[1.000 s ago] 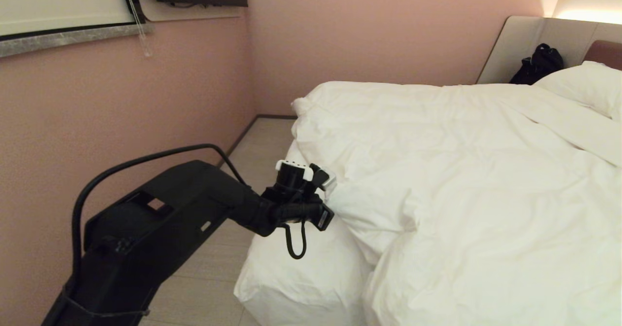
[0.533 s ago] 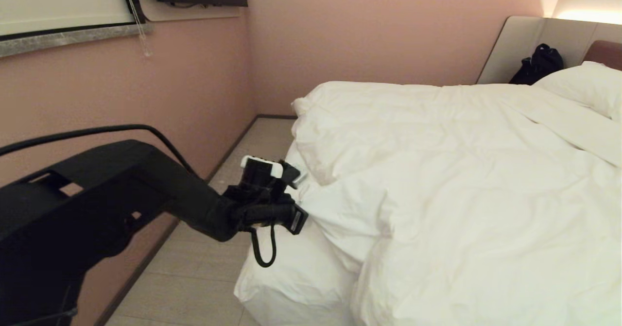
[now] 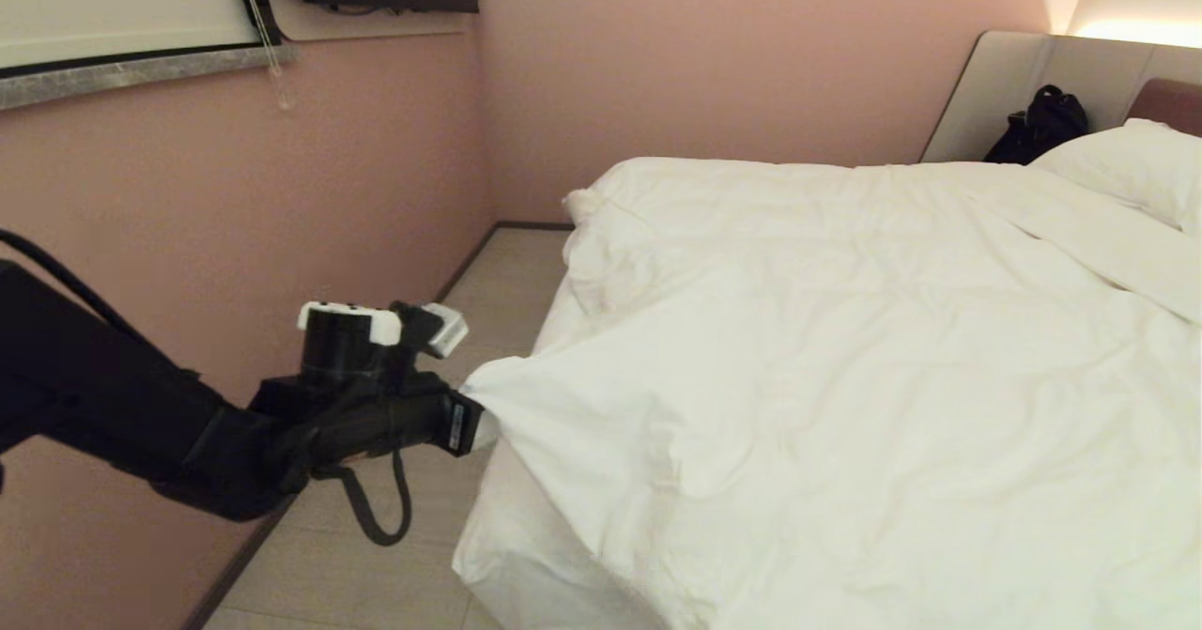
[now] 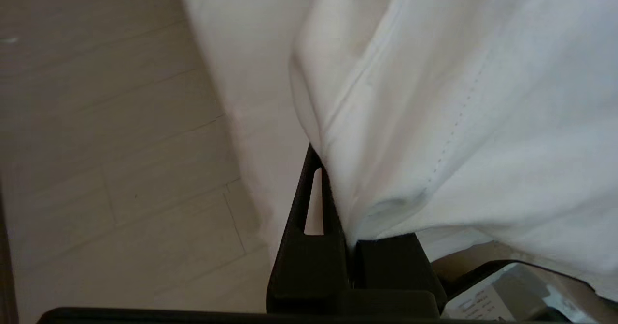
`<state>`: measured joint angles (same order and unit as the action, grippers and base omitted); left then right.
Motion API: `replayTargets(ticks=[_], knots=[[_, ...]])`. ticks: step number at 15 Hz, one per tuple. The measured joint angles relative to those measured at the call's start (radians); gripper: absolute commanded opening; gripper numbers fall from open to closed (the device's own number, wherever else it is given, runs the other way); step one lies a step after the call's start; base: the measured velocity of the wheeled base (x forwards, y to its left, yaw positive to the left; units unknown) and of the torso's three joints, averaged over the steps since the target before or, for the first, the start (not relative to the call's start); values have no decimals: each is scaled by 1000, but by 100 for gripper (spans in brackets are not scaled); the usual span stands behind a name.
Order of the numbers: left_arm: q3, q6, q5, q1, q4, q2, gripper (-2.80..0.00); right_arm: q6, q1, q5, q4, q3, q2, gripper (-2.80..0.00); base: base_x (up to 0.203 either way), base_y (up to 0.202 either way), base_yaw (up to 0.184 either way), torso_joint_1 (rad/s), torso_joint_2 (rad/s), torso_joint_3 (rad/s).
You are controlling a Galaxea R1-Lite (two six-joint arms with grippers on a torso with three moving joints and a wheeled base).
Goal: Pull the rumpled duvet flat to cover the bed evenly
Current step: Flatten the corners of the folded blanket
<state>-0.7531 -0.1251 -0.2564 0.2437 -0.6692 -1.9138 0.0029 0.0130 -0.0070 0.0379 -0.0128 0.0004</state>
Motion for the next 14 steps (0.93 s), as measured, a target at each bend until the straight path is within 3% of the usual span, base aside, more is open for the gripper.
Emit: replayTargets(ticks=[7, 11, 14], knots=[[260, 12, 4, -117, -12, 274, -280, 0, 0, 1, 0, 0, 0, -280, 0, 0, 0, 0, 0, 0], [392, 42, 37, -128, -9, 402, -280, 0, 0, 0, 0, 0, 0, -280, 0, 0, 0, 0, 0, 0], [471, 64, 45, -134, 56, 528, -280, 0, 0, 0, 1, 0, 0, -280, 0, 0, 0, 0, 0, 0]])
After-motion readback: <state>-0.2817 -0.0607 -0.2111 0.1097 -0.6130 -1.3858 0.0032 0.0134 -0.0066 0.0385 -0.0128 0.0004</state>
